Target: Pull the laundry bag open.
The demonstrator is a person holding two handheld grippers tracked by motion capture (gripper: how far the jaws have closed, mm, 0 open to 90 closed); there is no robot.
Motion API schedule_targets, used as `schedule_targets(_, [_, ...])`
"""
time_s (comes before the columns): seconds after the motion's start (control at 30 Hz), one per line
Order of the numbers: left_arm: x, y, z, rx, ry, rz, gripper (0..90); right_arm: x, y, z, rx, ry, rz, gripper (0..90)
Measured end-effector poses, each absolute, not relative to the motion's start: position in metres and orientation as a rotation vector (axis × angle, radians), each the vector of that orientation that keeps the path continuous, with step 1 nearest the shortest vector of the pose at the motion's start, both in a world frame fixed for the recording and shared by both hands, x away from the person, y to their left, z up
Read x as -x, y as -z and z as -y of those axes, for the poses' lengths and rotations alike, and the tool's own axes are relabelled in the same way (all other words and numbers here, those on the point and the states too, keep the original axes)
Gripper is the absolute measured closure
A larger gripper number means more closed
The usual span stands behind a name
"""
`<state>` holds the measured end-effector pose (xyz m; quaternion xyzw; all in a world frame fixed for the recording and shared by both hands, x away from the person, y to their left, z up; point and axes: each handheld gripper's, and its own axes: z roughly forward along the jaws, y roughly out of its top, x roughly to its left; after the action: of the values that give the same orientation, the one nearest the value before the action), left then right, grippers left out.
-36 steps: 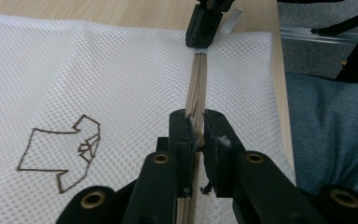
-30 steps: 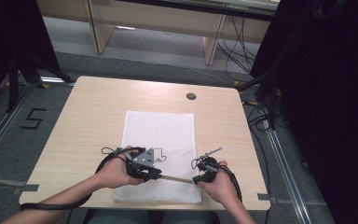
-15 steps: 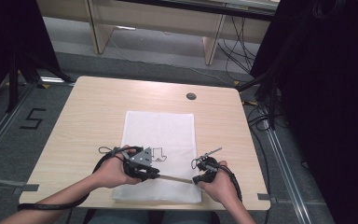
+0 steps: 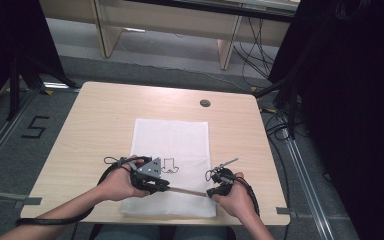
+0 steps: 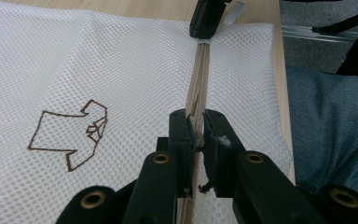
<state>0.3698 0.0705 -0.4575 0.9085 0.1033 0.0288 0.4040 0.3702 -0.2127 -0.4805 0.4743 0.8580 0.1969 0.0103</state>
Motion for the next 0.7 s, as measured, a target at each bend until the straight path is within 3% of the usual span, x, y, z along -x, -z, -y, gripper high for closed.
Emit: schedule_targets(0.7, [-0.3697, 0.4582, -0.08, -2.291, -0.08, -0.278, 81.8, -0.3689, 0.4802, 0.2114, -1.52, -0.617, -2.673, 90.0])
